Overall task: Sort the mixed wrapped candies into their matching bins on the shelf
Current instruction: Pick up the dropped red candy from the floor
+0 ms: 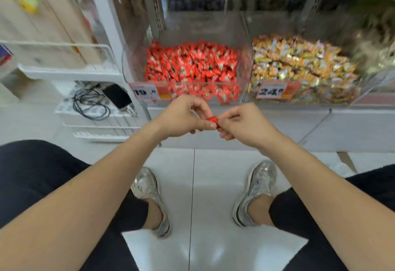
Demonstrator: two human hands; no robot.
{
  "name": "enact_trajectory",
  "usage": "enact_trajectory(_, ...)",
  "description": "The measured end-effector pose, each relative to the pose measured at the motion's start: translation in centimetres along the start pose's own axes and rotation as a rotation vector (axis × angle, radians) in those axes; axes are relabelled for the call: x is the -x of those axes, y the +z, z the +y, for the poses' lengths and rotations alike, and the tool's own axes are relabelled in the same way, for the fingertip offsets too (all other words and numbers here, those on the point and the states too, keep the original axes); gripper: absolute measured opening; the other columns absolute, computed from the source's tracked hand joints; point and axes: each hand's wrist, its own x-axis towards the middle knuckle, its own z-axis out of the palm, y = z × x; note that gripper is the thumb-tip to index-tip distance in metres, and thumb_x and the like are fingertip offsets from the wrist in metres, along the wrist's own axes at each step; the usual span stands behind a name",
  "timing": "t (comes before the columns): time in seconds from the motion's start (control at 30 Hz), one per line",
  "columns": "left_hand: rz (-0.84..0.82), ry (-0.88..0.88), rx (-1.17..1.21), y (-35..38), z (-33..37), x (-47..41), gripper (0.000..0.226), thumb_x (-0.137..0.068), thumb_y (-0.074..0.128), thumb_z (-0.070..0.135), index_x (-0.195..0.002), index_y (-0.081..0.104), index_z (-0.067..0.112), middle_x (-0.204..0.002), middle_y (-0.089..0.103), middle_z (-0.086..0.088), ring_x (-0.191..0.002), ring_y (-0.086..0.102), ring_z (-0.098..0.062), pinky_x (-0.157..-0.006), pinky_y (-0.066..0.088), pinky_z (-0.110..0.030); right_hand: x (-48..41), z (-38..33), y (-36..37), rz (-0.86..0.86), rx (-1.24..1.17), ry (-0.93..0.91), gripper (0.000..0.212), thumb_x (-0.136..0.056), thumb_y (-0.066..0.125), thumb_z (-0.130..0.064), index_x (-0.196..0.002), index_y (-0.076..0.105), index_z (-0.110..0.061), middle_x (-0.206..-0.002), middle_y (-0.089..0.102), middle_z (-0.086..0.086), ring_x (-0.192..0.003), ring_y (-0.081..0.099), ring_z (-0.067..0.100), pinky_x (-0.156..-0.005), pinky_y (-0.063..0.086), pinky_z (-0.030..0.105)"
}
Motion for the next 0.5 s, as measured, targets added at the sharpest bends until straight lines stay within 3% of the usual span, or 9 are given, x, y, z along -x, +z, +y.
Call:
enact_trajectory(0.17,0.066,0.186,-0.216,-7.9,5.6,-1.2,0.027,-0.078,0.093,0.024,-0.091,0.071,0.014,-0.076,0.073,0.001,-0.059,0.070,-0.015,-0.057,0.057,-0.029,-2.2,-7.7,-1.6,-0.054,-0.033,-0.203,0.016,-0.100,0.068,-0.012,-0.089,0.080,-0.009,-0.082,0.078,0.016,-0.067,0.071,0.014,-0.066,0.059,0.030)
enact_trajectory(0.23,0.129,0.195,-0.434,-10.5,5.7,-2.0,0.028,-0.077,0.093,0.030,-0.091,0.070,0.023,-0.078,0.073,0.005,-0.070,0.071,-0.014,-0.068,0.057,-0.028,-4.4,-9.4,-2.3,0.034,0.202,-0.325,0.017,-0.097,0.070,-0.018,-0.084,0.080,-0.015,-0.072,0.077,0.006,-0.062,0.071,0.010,-0.066,0.057,0.031)
enact_trajectory(0.3,0.243,0.165,-0.657,-12.7,4.0,-3.0,0.022,-0.081,0.081,0.011,-0.095,0.071,0.026,-0.089,0.073,0.008,-0.082,0.068,-0.015,-0.078,0.053,-0.030,-7.1,-10.6,-3.1,0.164,0.516,-0.451,0.016,-0.095,0.069,-0.022,-0.088,0.082,-0.016,-0.073,0.076,-0.002,-0.071,0.073,0.013,-0.077,0.055,0.030)
enact_trajectory(0.37,0.304,0.072,-0.747,-14.1,1.6,-3.5,0.038,-0.081,0.061,-0.006,-0.094,0.069,0.028,-0.097,0.073,0.003,-0.093,0.069,-0.022,-0.084,0.053,-0.033,-9.5,-11.2,-3.7,0.200,0.774,-0.506,0.018,-0.096,0.066,-0.025,-0.104,0.080,-0.017,-0.089,0.078,0.003,-0.091,0.073,0.026,-0.089,0.053,0.033)
enact_trajectory(0.43,0.225,-0.007,-0.786,-15.1,0.1,-4.1,0.045,-0.079,0.052,-0.008,-0.094,0.068,0.032,-0.099,0.073,0.002,-0.096,0.068,-0.023,-0.086,0.055,-0.037,-11.3,-11.2,-3.9,0.110,0.922,-0.478,0.023,-0.096,0.066,-0.033,-0.109,0.077,-0.018,-0.099,0.078,0.008,-0.102,0.070,0.032,-0.091,0.054,0.037)
enact_trajectory(0.5,0.128,-0.049,-0.761,-15.4,-0.2,-4.6,0.042,-0.083,0.049,-0.004,-0.093,0.069,0.032,-0.099,0.072,0.005,-0.094,0.067,-0.019,-0.084,0.054,-0.034,-12.1,-10.7,-3.8,-0.061,0.919,-0.433,0.025,-0.093,0.070,-0.045,-0.094,0.080,-0.023,-0.086,0.077,-0.003,-0.086,0.072,0.018,-0.082,0.055,0.032)
